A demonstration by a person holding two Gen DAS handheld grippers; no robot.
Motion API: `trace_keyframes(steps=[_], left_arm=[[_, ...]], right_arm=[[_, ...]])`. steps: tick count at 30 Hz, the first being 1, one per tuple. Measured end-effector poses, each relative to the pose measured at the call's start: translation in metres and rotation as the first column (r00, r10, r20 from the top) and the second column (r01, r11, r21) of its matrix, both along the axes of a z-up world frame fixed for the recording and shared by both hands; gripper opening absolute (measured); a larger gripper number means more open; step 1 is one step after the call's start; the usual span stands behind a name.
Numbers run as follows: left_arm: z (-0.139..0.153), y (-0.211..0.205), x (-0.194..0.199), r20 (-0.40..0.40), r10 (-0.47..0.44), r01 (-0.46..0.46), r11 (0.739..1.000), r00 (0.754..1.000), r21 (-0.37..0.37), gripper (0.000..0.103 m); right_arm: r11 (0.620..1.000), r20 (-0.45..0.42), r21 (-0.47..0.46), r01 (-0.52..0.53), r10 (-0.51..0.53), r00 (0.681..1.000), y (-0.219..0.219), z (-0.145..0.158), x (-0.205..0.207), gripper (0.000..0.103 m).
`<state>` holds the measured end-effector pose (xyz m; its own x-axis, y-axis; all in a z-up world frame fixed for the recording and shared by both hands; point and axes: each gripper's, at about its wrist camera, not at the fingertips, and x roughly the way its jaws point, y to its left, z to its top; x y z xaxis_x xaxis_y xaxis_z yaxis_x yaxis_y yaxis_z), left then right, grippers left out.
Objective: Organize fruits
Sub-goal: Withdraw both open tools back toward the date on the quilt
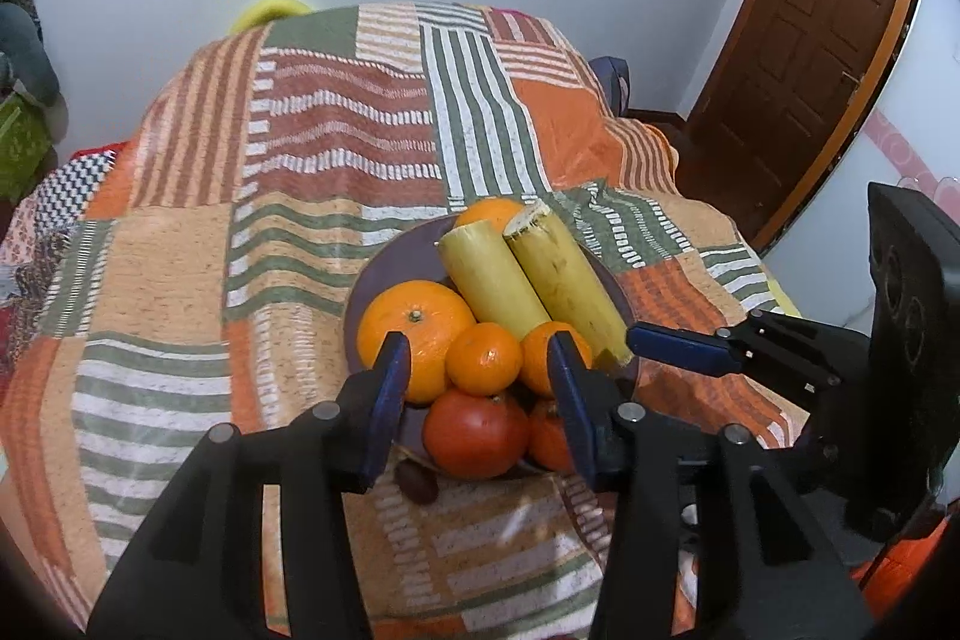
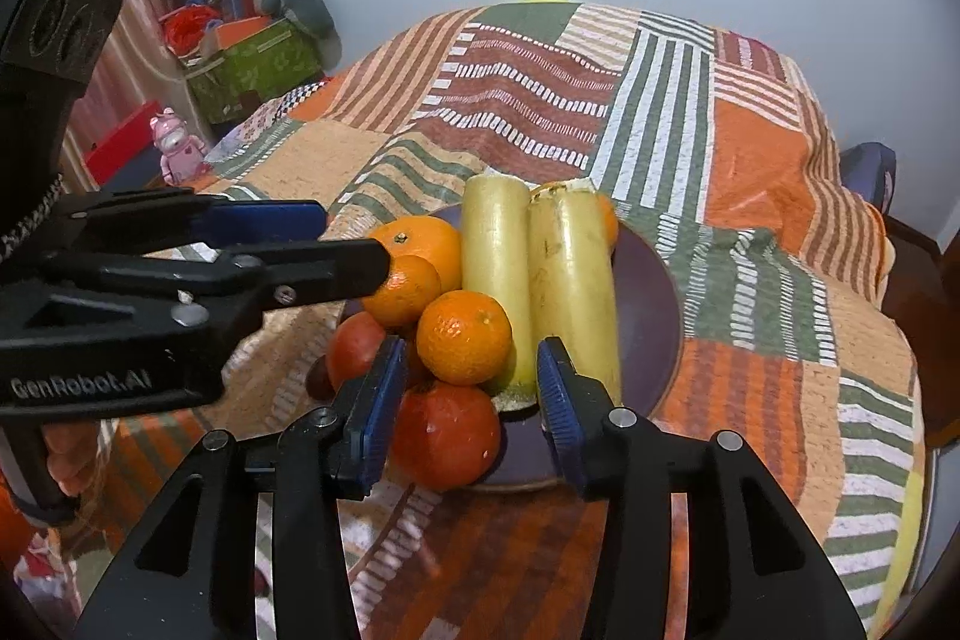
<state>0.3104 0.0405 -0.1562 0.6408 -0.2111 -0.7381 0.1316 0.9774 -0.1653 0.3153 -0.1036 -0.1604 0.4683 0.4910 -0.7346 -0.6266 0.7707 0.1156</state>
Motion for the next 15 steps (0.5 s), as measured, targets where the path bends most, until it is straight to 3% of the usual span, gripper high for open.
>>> trace_keyframes(steps=[9,15], left_arm=[[0.025,0.011,-0.056,0.043,0.032,-0.034,0.998,0.999,0.061,0.047],[0.025,0.019,-0.093,0.040,0.053,-0.056,0.995,0.998,0.081,0.049]], right_arm=[[1.000,0.021,0.007,-0.011,0.011,1.000,-0.006,0.021,-0.042,0.042],[0.999,-0.032,0.004,-0.044,0.044,0.999,-0.002,0.011,-0.069,0.042]])
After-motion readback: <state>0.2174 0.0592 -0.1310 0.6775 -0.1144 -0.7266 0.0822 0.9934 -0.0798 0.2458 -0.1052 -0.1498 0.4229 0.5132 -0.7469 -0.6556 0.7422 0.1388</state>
